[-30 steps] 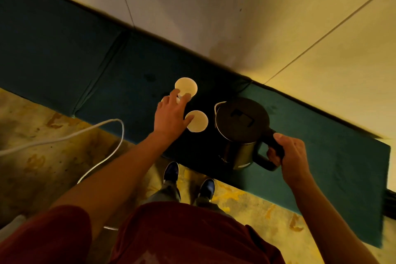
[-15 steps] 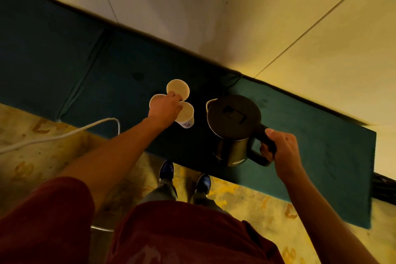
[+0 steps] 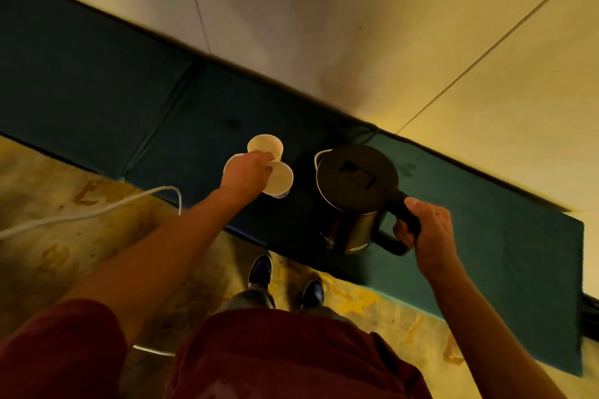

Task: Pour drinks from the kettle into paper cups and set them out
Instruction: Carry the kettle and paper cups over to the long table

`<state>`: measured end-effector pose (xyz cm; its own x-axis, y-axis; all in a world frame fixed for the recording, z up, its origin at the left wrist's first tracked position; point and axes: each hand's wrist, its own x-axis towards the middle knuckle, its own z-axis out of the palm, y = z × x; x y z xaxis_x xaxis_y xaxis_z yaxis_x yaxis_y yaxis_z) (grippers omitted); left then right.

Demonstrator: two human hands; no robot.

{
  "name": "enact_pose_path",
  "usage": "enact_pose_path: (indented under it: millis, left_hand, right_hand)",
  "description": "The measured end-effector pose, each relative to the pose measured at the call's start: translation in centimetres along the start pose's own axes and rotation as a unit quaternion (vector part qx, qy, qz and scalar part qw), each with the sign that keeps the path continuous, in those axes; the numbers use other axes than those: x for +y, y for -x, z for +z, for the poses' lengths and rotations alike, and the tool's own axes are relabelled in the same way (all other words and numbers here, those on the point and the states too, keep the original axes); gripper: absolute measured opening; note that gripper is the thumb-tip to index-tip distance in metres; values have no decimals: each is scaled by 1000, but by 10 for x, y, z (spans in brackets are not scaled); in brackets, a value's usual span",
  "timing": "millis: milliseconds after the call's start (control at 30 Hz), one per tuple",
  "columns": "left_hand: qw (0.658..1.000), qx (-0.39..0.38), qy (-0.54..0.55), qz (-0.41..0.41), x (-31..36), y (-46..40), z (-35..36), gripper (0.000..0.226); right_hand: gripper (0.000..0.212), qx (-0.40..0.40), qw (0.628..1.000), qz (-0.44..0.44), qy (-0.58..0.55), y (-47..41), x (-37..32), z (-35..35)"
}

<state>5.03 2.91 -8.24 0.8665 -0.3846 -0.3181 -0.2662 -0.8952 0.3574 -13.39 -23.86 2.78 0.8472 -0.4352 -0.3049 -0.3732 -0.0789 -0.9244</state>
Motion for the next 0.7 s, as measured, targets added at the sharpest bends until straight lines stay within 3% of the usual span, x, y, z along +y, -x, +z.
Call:
enact_pose_path:
  millis: [133,233,367,433,500,633,700]
  left_hand:
    - [1000,-6,-22,-19,-9,26,-14,30]
    - [993,62,-4,-102,-16,87,-16,28]
    - [978,107,24,-176,-26,153,-5,30]
    - [970,131,47,-201,-28,178,-2,29]
    - [955,150,62,-248,-33,221,7,28]
    - [922,183,78,-332,-53,307,23,31]
    - [905,191,86,-370,-63,345,27,34]
  right_hand:
    - [47,-28,999,-13,-11,3,-1,11]
    - [47,-115,993,-40,-12,16,-11,15]
    - [65,-187,979,-77,6,25,-17,28]
    - [58,-205,975,-86,15,25,-20,34]
    - [52,-254,962,-97,30,35,-24,47]
    - [65,-345,932,-105,25,62,-28,89]
    - [60,-380,917,-113,34,81,-29,112]
